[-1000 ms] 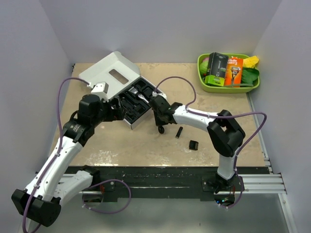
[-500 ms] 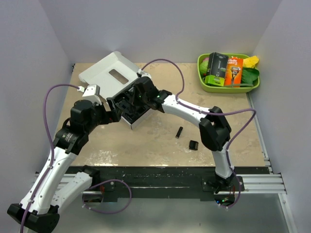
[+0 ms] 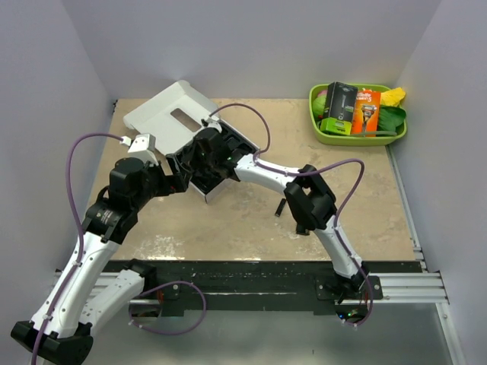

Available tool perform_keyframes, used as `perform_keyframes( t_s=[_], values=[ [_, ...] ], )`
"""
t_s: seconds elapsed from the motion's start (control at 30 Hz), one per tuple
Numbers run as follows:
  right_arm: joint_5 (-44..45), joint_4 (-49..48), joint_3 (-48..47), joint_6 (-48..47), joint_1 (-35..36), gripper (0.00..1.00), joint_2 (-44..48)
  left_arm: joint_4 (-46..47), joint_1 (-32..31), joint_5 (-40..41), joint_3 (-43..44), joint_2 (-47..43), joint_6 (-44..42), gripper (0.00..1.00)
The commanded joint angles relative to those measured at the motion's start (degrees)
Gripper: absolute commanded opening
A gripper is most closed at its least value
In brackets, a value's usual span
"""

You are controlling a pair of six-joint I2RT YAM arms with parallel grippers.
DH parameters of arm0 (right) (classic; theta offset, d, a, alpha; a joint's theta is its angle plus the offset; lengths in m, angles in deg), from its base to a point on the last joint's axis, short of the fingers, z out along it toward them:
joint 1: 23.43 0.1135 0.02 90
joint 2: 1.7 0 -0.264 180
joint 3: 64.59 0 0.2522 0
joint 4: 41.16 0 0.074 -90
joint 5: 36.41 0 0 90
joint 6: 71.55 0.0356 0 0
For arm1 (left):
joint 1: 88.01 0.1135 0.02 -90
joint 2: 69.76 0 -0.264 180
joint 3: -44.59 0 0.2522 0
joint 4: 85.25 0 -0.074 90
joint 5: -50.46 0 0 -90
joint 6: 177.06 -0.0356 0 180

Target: Sort the hair-cutting tools

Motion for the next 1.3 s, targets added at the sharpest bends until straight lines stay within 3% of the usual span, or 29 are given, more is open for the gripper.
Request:
perform_keyframes(
  t_s=[0.0,0.7,0.83,1.03,1.27],
  values=[
    [3.1,-5.8,-5.6,3.9,0.0,0.00,-0.4,0.3,0.4,0.0,1.7,-0.6,0.3,0.94],
    [10.2,-3.6,-7.3,9.7,-0.3,0.00,-6.0,0.1,0.4,0.3,2.2,-0.7,-0.3,0.95],
    [10.5,-1.9,-7.4,9.9,-0.4,0.11,-6.7,0.2,0.4,0.2,2.3,-0.5,-0.3,0.95],
    [11.2,-1.4,-8.0,9.2,-0.5,0.37,-7.4,0.3,0.4,0.3,2.5,-0.4,-0.3,0.95],
    [11.3,-0.2,-11.4,7.6,-0.8,0.44,-8.7,0.2,0.3,0.6,2.3,0.0,-0.4,0.95]
  ],
)
